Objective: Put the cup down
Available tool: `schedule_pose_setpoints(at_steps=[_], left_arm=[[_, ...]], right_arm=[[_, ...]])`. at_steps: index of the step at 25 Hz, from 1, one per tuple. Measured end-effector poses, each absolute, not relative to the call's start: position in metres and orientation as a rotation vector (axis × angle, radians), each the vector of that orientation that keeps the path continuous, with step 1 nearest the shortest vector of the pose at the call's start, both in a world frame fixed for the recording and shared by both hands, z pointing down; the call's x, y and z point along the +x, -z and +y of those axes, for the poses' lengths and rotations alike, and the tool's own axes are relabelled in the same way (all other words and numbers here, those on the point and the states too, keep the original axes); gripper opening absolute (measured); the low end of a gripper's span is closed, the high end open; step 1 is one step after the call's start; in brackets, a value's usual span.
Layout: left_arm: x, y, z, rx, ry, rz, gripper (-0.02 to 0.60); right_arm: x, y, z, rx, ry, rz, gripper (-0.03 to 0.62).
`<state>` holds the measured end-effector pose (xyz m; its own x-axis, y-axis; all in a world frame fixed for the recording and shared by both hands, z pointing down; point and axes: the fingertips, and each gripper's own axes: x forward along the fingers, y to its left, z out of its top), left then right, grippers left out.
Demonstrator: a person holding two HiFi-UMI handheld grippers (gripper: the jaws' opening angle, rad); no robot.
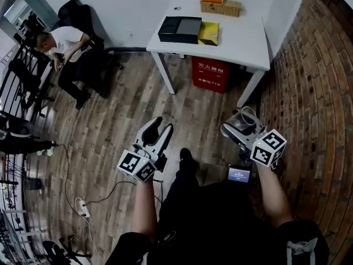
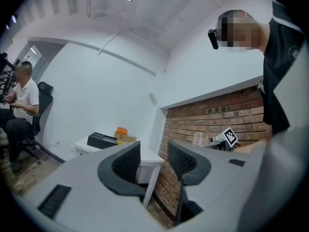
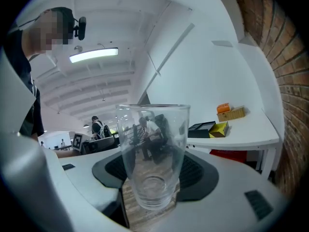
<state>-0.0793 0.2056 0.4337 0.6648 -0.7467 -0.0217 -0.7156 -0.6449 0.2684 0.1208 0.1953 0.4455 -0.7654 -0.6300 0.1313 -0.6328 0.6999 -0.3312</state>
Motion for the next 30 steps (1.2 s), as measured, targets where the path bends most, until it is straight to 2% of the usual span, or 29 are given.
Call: schedule_pose_setpoints(at_steps=[6, 12, 30], left_arm=[[-0.117, -0.426, 0.100, 2.694, 0.138, -1.120, 0.183], [-0.150, -0.429, 0.036, 2.691, 0.138, -1.074, 0.181], [-0.127, -0.454, -0.105, 2.683, 0.071, -0.998, 0.179]], right_arm=[[0.080, -0.432, 0.089, 1.138, -0.563, -2.878, 0.279], [0.042, -0.430, 0.033, 1.156, -0.568, -2.860, 0.279], [0.028, -0.454, -0.127, 1.095, -0.617, -2.867, 0.279]])
